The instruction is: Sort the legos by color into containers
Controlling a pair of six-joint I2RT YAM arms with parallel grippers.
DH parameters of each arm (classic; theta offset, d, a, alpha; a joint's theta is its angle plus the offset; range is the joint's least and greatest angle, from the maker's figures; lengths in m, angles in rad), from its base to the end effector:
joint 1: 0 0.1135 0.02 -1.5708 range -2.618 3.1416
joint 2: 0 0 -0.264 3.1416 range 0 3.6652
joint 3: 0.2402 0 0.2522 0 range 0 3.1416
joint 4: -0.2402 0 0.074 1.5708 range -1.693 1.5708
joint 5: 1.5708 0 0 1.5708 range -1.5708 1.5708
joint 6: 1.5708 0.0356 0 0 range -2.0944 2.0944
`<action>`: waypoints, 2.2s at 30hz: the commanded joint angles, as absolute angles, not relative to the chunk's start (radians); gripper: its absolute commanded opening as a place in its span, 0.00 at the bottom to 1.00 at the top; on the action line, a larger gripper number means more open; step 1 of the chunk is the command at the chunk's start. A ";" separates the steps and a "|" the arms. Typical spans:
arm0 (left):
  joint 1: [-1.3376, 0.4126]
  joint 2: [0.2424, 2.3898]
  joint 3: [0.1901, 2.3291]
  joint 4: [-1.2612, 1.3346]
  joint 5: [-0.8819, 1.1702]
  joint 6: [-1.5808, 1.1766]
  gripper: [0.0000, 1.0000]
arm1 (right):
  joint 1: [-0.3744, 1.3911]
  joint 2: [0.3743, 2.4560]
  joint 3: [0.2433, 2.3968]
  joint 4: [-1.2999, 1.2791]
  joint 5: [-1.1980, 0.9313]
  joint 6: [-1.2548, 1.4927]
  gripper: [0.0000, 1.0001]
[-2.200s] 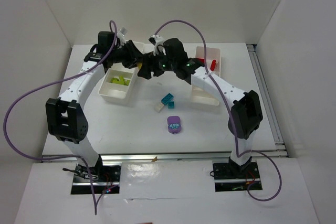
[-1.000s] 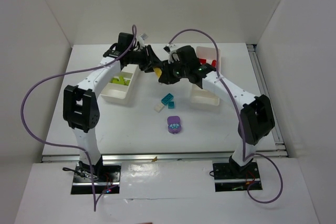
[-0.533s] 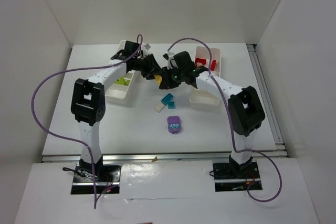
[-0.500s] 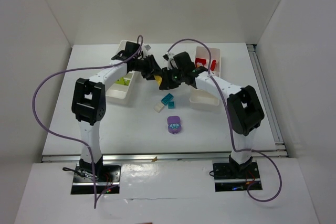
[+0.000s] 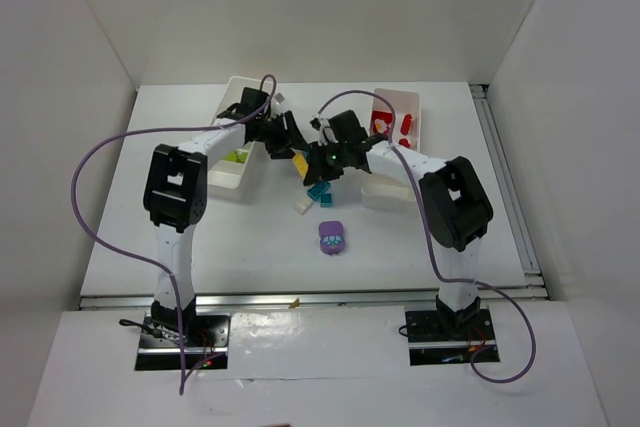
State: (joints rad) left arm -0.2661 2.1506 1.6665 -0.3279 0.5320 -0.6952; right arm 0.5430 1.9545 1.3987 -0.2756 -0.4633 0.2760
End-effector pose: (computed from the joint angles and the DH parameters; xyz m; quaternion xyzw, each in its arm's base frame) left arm 0.4597 -0.1440 0.1975 -0.0957 0.8964 -0.3817 0.2039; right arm 0.3598 0.2358 0.2018 -0.2030 0.8884 0.3364 0.2374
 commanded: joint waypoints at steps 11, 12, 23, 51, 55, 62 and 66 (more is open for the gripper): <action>-0.250 2.126 1.707 -0.344 0.459 -0.638 0.68 | 0.526 1.850 1.407 -0.409 -0.393 0.244 0.00; -0.250 2.117 1.716 -0.344 0.459 -0.638 0.68 | 0.517 1.829 1.407 -0.457 -0.364 0.232 0.00; -0.268 2.132 1.834 -0.390 0.495 -0.657 0.69 | 0.364 1.546 1.324 -0.603 0.055 0.261 0.00; -0.334 2.233 1.953 -0.555 0.416 -0.646 0.71 | 0.245 1.801 1.431 -0.589 0.115 0.250 0.35; -0.334 2.233 1.962 -0.555 0.416 -0.637 0.86 | 0.245 1.801 1.431 -0.601 0.127 0.250 0.55; -0.344 2.276 2.040 -0.600 0.355 -0.615 0.87 | 0.236 1.706 1.462 -0.592 0.140 0.271 0.64; -0.374 2.308 2.100 -0.624 0.307 -0.603 0.85 | 0.236 1.675 1.499 -0.569 0.126 0.272 0.64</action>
State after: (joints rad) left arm -0.3489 2.2734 2.0453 -0.5930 0.3515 -0.6304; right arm 0.2432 1.7576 1.4292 -0.6197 0.1200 0.2592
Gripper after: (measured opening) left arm 0.856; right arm 0.634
